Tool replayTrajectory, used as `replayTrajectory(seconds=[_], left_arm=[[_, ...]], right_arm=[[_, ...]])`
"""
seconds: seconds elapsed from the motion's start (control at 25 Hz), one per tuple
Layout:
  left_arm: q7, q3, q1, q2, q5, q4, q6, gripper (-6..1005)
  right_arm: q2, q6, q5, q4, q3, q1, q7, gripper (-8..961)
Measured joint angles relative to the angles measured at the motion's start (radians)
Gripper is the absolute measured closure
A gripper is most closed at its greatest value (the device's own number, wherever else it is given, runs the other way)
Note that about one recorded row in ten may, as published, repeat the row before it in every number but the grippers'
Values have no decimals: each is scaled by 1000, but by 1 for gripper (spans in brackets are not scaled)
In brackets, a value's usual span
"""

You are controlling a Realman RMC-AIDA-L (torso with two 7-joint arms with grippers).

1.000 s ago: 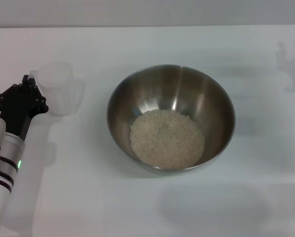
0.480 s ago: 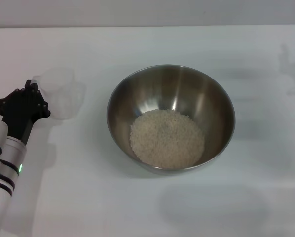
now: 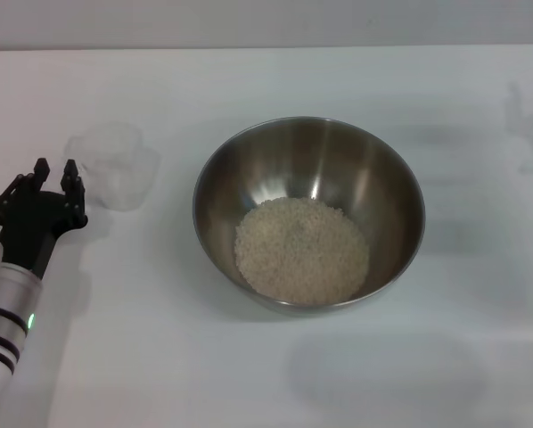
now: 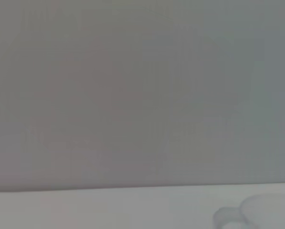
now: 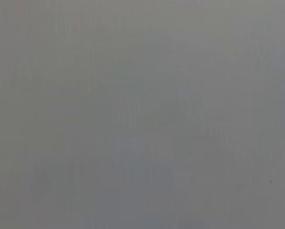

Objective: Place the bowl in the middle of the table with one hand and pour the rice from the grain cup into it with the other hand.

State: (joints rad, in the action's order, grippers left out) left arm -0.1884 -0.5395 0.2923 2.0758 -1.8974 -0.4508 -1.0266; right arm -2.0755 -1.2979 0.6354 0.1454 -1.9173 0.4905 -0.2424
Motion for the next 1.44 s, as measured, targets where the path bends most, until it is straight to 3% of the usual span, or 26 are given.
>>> replayTrajectory(seconds=[0.2,0.24,0.52,0.64,0.84,0.96,1.04,1.16,1.28,1.44], left_arm=[[1,2,-27,0,0,1,-38,692],[12,7,-57,0,0,1,-97,684],[153,68,-82,0,0,33,-281,669],[199,95,-59,0,0,48,-343,665],[205,99,17,2,1,49,-349,500],[205,99,17,2,1,49,-349,358],[200,84,85,4,6,60,-327,263],[200,84,85,4,6,60,-327,205],[208,69,126,4,7,88,-322,148],[209,60,127,3,7,89,-322,148]], right_arm=[[0,7,0,-3,0,3,0,520],[0,8,0,-4,0,3,0,520],[-1,8,-1,-8,-5,-5,0,520],[-3,9,-1,-8,-17,-11,0,520],[-9,6,-2,-8,-77,-25,3,520],[-10,8,-2,-7,-97,-26,7,520],[-12,12,-2,-6,-109,-27,8,520],[-13,13,-2,-3,-109,-27,5,520],[-14,13,-2,2,-112,-31,-4,520],[-15,13,-2,4,-134,-35,-9,520]])
